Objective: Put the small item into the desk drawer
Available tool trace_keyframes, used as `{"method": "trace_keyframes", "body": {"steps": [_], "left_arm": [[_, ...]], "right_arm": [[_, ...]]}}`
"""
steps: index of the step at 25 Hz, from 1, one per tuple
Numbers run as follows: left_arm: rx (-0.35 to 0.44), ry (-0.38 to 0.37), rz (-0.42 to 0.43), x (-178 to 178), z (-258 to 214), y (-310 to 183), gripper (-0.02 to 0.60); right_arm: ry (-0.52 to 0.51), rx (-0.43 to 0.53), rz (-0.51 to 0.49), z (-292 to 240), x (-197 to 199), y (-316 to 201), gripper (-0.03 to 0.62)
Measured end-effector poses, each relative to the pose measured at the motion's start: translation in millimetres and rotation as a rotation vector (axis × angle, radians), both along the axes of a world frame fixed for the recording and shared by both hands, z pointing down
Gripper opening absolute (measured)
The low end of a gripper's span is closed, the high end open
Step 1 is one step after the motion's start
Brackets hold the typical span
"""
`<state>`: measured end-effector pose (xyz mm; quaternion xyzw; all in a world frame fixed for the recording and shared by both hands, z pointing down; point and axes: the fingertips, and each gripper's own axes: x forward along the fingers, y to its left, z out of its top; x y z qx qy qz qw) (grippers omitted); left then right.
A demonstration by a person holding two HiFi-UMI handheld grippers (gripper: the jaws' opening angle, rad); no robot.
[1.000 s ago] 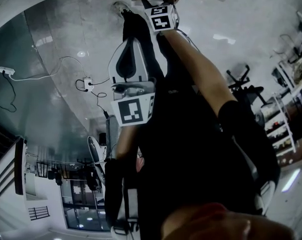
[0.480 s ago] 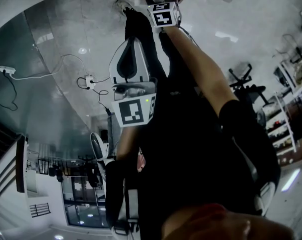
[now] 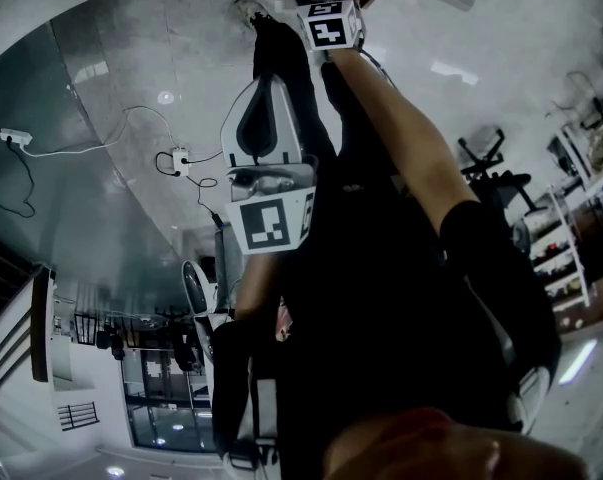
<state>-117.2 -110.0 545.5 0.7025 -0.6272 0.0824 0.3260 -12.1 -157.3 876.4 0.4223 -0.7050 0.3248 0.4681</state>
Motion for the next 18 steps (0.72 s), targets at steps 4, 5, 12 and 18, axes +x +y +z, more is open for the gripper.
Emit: {"method": "trace_keyframes", "body": {"steps": [4, 5, 12, 18], "left_arm": [[-0.005, 0.002, -0.003, -1.6, 2.5, 0.9, -0.002], [-0.005, 0.002, -0.004, -1.7, 3.4, 1.2, -0.002], [-0.009, 0.006, -0.005, -1.2, 6.0, 0.4, -0.002], [-0.008, 0.010, -0.007, -0.7, 4.6, 2.7, -0.002]], "right_arm": [[0.003, 0.002, 0.003, 1.3, -0.6, 0.7, 0.270], [0.005, 0.003, 0.003, 2.1, -0.2, 0.8, 0.270], [0.001, 0.003, 0.007, 3.9, -2.0, -1.5, 0.270], [-0.003, 0.000, 0.012, 1.2, -3.4, 1.0, 0.270]]}}
